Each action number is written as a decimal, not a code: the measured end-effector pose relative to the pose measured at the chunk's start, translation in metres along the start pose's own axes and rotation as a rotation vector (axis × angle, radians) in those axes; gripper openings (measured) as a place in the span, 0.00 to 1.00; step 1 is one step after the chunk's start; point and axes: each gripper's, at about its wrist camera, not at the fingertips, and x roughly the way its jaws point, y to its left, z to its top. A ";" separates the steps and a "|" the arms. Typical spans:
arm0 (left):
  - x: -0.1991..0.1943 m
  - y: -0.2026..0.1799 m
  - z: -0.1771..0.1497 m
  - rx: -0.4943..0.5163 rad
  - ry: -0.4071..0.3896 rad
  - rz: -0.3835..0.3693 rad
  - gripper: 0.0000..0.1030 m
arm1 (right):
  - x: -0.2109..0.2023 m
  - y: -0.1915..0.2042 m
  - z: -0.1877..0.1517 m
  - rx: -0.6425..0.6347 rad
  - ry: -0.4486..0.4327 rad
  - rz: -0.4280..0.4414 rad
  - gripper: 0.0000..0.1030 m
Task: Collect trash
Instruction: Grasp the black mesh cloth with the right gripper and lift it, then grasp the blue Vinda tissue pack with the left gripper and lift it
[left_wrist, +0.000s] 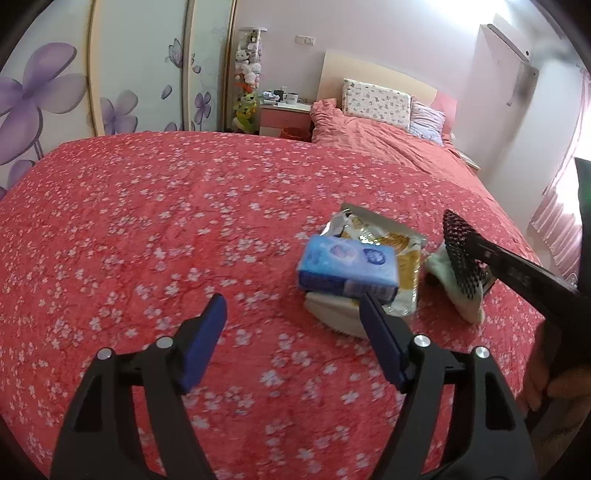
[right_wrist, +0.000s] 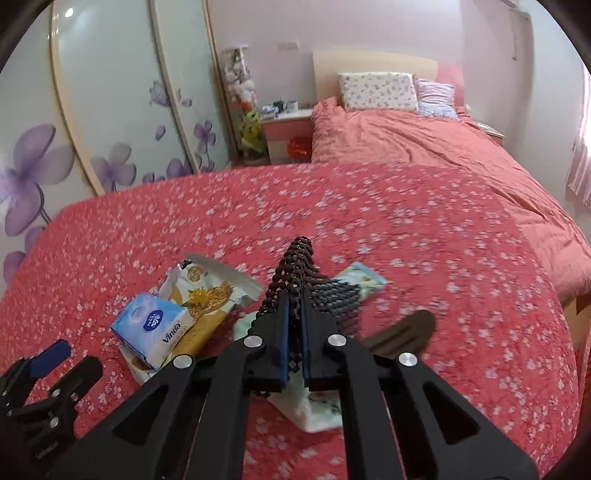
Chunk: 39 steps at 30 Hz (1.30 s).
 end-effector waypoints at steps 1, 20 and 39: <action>0.002 -0.004 0.003 0.003 0.001 0.000 0.73 | -0.003 -0.003 0.000 0.004 -0.007 -0.001 0.05; 0.044 -0.021 0.016 0.057 0.079 0.123 0.80 | -0.027 -0.047 -0.014 0.093 -0.031 0.004 0.05; 0.044 0.025 0.040 -0.083 0.053 0.147 0.81 | -0.034 -0.065 -0.028 0.104 -0.035 -0.018 0.05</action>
